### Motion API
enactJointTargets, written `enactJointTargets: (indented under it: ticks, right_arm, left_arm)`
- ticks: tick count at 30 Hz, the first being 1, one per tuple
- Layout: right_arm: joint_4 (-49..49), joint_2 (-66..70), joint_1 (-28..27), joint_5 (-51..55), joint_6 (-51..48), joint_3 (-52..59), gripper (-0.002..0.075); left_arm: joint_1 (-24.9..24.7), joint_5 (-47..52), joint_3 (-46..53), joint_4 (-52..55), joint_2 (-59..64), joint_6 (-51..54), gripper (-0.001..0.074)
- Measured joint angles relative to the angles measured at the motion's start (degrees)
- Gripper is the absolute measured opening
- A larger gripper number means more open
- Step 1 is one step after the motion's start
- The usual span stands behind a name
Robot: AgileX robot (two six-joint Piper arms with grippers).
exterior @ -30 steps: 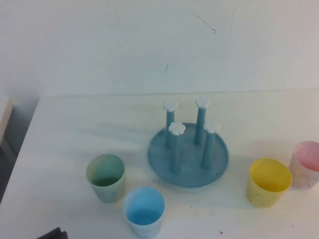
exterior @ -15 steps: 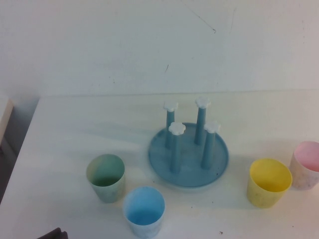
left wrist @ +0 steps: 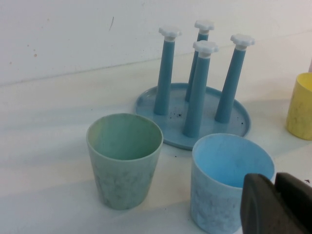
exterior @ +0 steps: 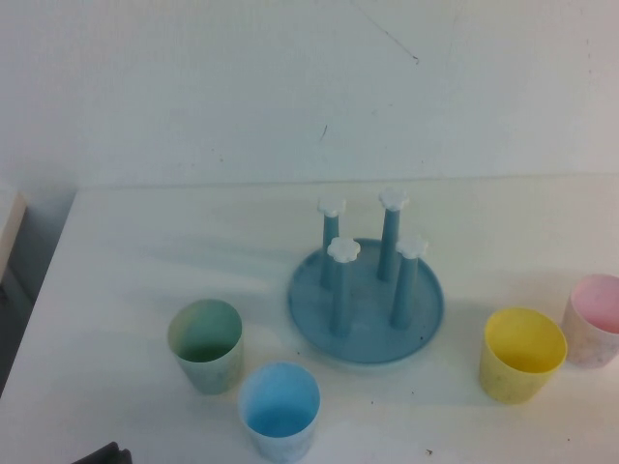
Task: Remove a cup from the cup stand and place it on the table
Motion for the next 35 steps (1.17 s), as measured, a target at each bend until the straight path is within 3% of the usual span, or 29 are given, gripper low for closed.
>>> enactJointTargets:
  ticks: [5, 35]
  right_arm:
    - [-0.2, -0.91, 2.09, 1.28, 1.45, 0.0, 0.0255]
    - [-0.53, -0.91, 2.09, 1.54, 1.54, 0.0, 0.0255]
  left_arm:
    - [0.0, 0.0, 0.0, 0.0, 0.0, 0.0, 0.0037]
    - [0.0, 0.0, 0.0, 0.0, 0.0, 0.32, 0.0037]
